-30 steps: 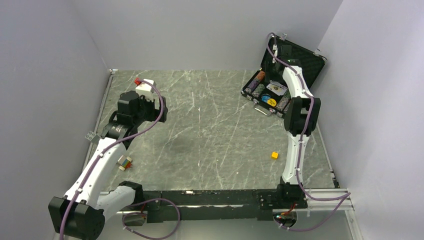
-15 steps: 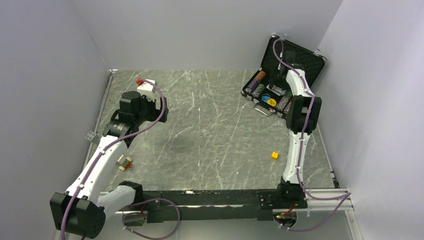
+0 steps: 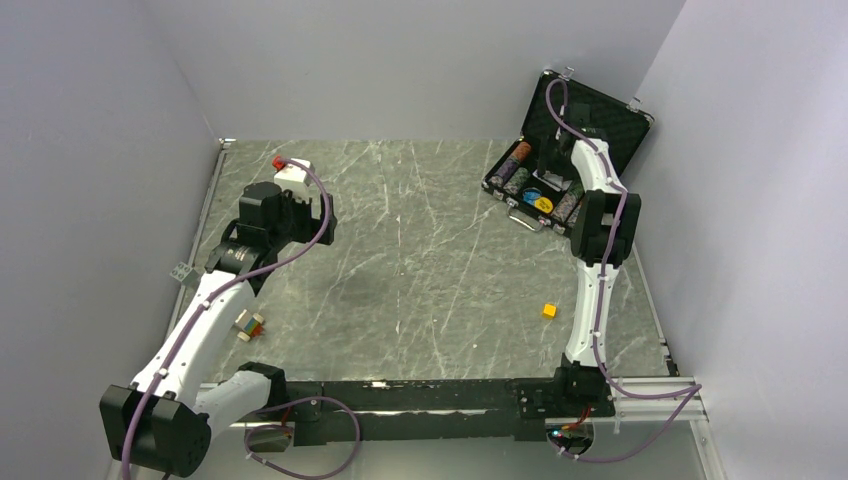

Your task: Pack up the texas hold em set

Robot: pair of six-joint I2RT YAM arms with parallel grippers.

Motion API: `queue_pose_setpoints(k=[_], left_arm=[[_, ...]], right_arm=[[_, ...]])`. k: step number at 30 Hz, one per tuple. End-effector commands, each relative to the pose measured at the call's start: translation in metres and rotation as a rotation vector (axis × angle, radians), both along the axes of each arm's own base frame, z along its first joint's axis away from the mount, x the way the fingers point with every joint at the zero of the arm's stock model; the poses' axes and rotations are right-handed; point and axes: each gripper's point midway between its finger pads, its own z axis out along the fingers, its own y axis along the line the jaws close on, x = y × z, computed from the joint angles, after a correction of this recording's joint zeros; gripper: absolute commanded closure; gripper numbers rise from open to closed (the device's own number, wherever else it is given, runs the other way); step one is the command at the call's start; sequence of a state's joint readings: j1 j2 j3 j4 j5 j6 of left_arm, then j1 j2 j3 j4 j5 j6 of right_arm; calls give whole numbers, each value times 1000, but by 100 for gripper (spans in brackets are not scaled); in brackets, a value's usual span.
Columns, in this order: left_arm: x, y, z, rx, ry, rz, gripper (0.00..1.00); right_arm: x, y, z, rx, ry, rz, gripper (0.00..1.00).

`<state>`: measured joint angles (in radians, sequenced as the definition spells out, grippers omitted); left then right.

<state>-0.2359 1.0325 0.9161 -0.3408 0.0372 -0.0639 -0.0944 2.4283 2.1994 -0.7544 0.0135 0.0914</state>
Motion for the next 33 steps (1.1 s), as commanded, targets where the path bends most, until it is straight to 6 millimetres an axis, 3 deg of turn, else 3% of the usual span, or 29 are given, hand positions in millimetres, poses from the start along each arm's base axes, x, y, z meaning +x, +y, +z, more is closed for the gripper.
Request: queue_pose_setpoints(k=[1,8,16,21,26,33], left_arm=[[5,0,11,-1,-38,-3,2],[6,0,9,3,-34,-3,2],[6,0,9,3,-34,-5,2],[7,0,8,5,-29,-4,2],[7,0,8,5,-28,-2,2],[7,0,7,4,-30,-4,2]], right_arm=[[19,-2,18,12,-75,-18,56],[22,-3,10,19,-65,-25,53],[23,-2,12,15,-70,-20,26],[21,-2,19,10,-76,-14,19],[16,4,45,32,-95,15,14],[-4,7,123,19,-204,25,12]])
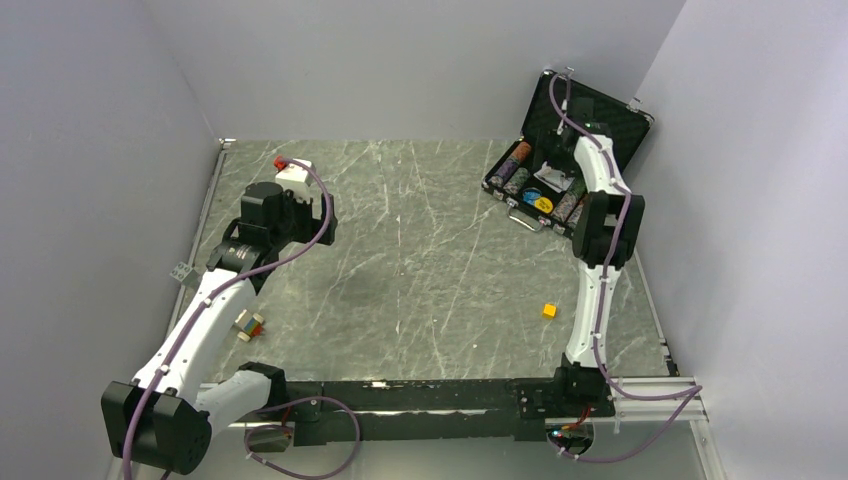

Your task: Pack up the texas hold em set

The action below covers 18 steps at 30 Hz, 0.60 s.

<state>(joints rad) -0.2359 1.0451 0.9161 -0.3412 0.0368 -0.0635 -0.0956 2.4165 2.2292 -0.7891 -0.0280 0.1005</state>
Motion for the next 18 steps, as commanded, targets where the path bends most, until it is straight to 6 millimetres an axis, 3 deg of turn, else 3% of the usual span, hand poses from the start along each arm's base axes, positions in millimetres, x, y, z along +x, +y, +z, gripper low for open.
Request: queue_pose_setpoints(k=[1,8,18], left_arm=[[6,0,10,1,-44,-3,2],[7,1,7,9,-38,2,2],[7,2,9,15,-49,-1,2]], right_arm=[[-7,0,120,-23,-211,9,11],[-18,-18,196,4,-389,-9,10],[8,-53,256,184,-686,-12,10]])
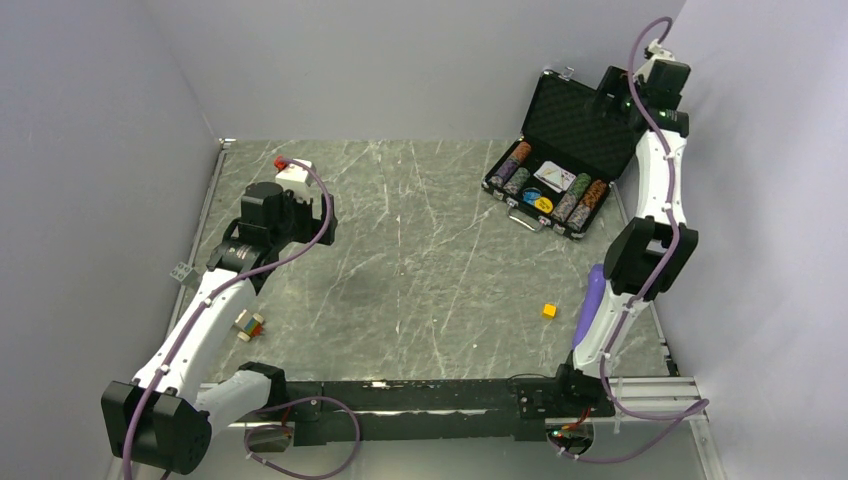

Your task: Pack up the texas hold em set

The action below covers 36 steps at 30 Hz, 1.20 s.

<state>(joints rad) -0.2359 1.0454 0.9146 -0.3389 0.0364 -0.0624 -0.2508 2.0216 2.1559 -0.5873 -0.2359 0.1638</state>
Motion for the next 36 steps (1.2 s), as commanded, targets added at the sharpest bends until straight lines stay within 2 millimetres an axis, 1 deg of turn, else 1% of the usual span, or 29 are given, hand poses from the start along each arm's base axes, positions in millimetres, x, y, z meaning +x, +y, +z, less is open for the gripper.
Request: queue_pose_setpoints(k=[1,2,7,13,17,20,22,26,29,32,36], left_arm=[[6,2,10,13,-49,-2,2],[6,2,12,13,-53,-3,2],[3,1,19,4,-78,-11,2],[1,-1,22,-5,-84,-23,2],[2,-2,22,-7,-85,-24,2],[1,-2,22,-7,-84,-25,2],[1,-1,23,-6,-87,-23,2],[1,-1,22,-5,-85,-24,2],[1,-1,23,-5,-86,-23,2],[1,-1,22,-4,-85,-22,2],[2,-1,21,-4,-81,-22,2]], right_arm=[[19,-8,31,90,-179,33,10],[21,-14,34,93,-206,25,11],[32,-35,37,37,-259,-31,11],[39,-64,19,-48,-262,-129,11],[46,-79,7,-64,-261,-138,11],[50,-86,4,-72,-263,-140,11],[52,-90,4,-82,-271,-142,11],[54,-99,-3,-101,-263,-156,11],[56,-100,-8,-118,-256,-135,11],[54,-99,-5,-138,-270,-116,11],[46,-87,12,-126,-317,-69,11]])
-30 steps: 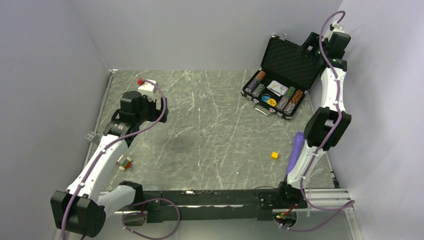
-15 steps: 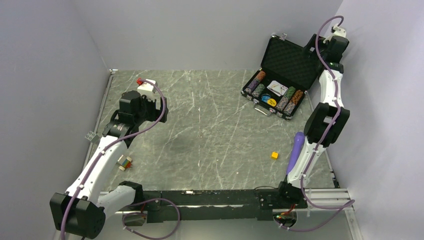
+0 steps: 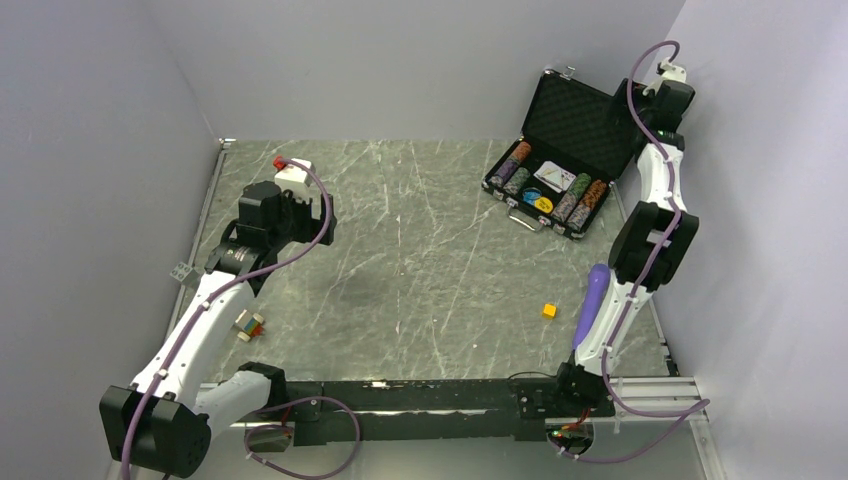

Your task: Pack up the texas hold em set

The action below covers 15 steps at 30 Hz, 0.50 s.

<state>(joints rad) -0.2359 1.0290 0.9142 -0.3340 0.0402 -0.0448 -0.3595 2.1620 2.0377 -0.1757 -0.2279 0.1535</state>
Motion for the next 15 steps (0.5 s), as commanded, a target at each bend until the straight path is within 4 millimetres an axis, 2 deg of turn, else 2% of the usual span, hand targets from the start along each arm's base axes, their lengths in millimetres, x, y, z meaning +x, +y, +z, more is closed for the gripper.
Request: queue_pose_setpoints(k=[1,6,15], left_arm=[[3,-2,14,-12,-56,-10,2],[4,-2,13,-11,-51,-11,2],[4,-2,13,-11,-54,-10,2]], right_arm=[[-6,1,67,-80,-182,48,11],[-17,6,84,-77,-226,52,11],[-29,3,102,-83,-269,43,12]])
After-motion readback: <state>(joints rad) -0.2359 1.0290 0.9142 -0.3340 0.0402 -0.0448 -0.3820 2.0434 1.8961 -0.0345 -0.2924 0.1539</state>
